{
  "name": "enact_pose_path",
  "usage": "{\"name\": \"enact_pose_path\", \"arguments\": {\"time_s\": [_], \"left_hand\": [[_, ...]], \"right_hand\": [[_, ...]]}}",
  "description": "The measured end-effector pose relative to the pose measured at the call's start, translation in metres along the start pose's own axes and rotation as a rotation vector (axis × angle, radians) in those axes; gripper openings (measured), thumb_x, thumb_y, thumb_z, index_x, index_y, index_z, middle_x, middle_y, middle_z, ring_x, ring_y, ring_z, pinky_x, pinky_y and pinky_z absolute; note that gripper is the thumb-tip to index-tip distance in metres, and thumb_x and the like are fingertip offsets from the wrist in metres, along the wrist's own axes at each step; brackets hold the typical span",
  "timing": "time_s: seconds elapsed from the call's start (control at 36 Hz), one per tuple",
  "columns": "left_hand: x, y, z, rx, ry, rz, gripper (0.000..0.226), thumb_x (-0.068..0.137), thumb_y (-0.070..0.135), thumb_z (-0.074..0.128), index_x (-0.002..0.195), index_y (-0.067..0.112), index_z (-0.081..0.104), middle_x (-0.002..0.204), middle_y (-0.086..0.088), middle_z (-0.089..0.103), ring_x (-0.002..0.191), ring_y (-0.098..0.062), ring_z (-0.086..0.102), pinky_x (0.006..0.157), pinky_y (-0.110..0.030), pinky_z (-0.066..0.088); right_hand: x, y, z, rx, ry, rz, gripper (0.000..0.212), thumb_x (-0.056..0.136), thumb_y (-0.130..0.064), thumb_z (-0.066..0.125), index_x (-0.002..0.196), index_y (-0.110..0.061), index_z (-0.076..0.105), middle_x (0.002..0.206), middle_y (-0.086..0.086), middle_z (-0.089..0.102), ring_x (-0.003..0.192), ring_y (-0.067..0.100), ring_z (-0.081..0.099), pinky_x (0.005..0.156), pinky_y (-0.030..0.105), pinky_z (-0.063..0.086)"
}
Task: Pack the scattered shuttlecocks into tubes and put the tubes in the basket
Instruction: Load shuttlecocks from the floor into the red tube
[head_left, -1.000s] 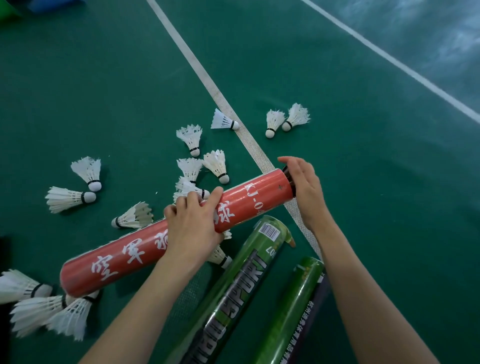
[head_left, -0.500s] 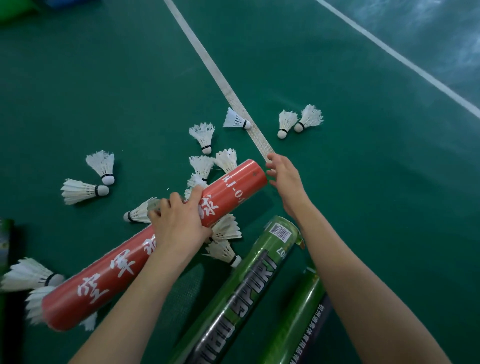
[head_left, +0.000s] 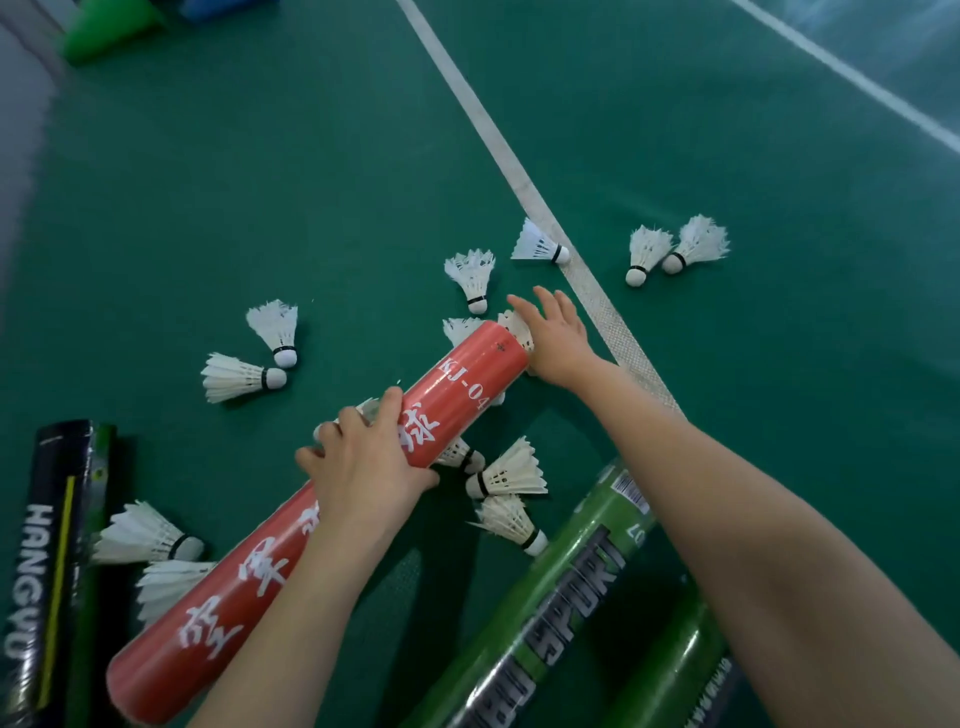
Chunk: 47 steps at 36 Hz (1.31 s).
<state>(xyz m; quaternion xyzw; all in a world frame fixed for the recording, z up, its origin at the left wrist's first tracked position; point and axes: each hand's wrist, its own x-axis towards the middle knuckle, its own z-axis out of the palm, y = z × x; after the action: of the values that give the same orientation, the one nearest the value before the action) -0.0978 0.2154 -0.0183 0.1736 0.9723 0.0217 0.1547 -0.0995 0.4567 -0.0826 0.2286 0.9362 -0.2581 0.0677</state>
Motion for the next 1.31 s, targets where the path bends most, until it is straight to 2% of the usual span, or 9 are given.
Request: {"name": "enact_pose_path", "arguments": {"time_s": [0.31,0.39,0.61,0.69,0.81,0.94,1.06,1.19,1.31], "left_hand": [[0.000,0.013,0.001,0.028,-0.009,0.056,0.095,0.071,0.054,0.073,0.143,0.034,0.015,0.133,-0.009,0.040,0.124,-0.030,0.037,0.105,-0.051,0.029],[-0.005,0.023,0.000,0.033,-0.016,0.096,0.092,0.072,0.056,0.071,0.142,0.034,0.016,0.130,-0.010,0.040,0.123,-0.030,0.037,0.105,-0.051,0.028],[-0.020,0.055,0.000,0.026,0.012,0.230,0.086,0.076,0.048,0.071,0.142,0.035,0.017,0.125,-0.006,0.041,0.121,-0.027,0.039,0.106,-0.051,0.027],[-0.028,0.068,0.000,0.031,0.030,0.270,0.086,0.078,0.043,0.071,0.143,0.036,0.015,0.127,-0.005,0.040,0.122,-0.026,0.037,0.106,-0.050,0.024],[-0.037,0.078,-0.001,0.050,0.065,0.322,0.086,0.079,0.042,0.071,0.144,0.036,0.014,0.128,-0.005,0.039,0.122,-0.026,0.036,0.106,-0.050,0.025],[-0.042,0.080,-0.004,0.036,0.099,0.345,0.087,0.079,0.044,0.070,0.144,0.036,0.013,0.127,-0.004,0.037,0.122,-0.025,0.035,0.107,-0.047,0.024],[-0.047,0.083,-0.008,0.034,0.128,0.367,0.086,0.079,0.043,0.070,0.144,0.037,0.014,0.127,-0.004,0.037,0.122,-0.025,0.035,0.107,-0.046,0.024],[-0.055,0.088,-0.012,0.026,0.157,0.412,0.087,0.080,0.041,0.069,0.145,0.038,0.012,0.130,-0.003,0.035,0.124,-0.023,0.033,0.108,-0.045,0.022],[-0.059,0.091,-0.014,0.013,0.167,0.442,0.087,0.080,0.042,0.069,0.145,0.039,0.011,0.132,-0.002,0.035,0.125,-0.022,0.032,0.109,-0.044,0.021]], "right_hand": [[-0.026,0.038,0.009,0.002,0.316,0.137,0.067,0.082,-0.037,0.071,0.130,-0.003,0.039,0.150,0.009,0.028,0.144,0.027,0.011,0.119,0.042,0.014],[-0.039,0.056,0.001,0.050,0.441,0.197,0.052,0.085,-0.029,0.069,0.123,-0.002,0.047,0.143,0.011,0.037,0.139,0.027,0.021,0.115,0.037,0.019],[-0.085,0.086,-0.027,0.374,0.695,0.368,0.029,0.088,-0.028,0.066,0.095,-0.001,0.057,0.139,0.008,0.039,0.129,0.023,0.032,0.107,0.030,0.030],[-0.106,0.087,-0.039,0.565,0.814,0.408,0.024,0.089,-0.027,0.065,0.097,-0.006,0.057,0.131,0.006,0.042,0.114,0.016,0.044,0.092,0.019,0.032],[-0.128,0.094,-0.053,0.994,0.955,0.480,0.023,0.088,-0.031,0.065,0.098,-0.013,0.058,0.113,0.011,0.057,0.087,0.014,0.056,0.081,0.030,0.049],[-0.159,0.090,-0.068,1.314,0.957,0.353,0.023,0.093,-0.018,0.060,0.110,-0.014,0.044,0.094,-0.005,0.057,0.077,0.004,0.057,0.069,0.018,0.048],[-0.176,0.077,-0.073,1.179,0.890,0.200,0.030,0.096,-0.016,0.055,0.124,-0.022,0.045,0.102,-0.011,0.053,0.079,-0.004,0.057,0.070,0.013,0.048],[-0.186,0.061,-0.077,1.037,0.789,0.121,0.029,0.097,-0.024,0.052,0.124,-0.033,0.049,0.115,-0.014,0.045,0.104,0.014,0.053,0.085,0.027,0.050],[-0.192,0.050,-0.085,1.077,0.731,0.096,0.026,0.100,-0.021,0.046,0.124,-0.027,0.052,0.111,-0.006,0.049,0.090,0.009,0.054,0.067,0.016,0.051]]}}
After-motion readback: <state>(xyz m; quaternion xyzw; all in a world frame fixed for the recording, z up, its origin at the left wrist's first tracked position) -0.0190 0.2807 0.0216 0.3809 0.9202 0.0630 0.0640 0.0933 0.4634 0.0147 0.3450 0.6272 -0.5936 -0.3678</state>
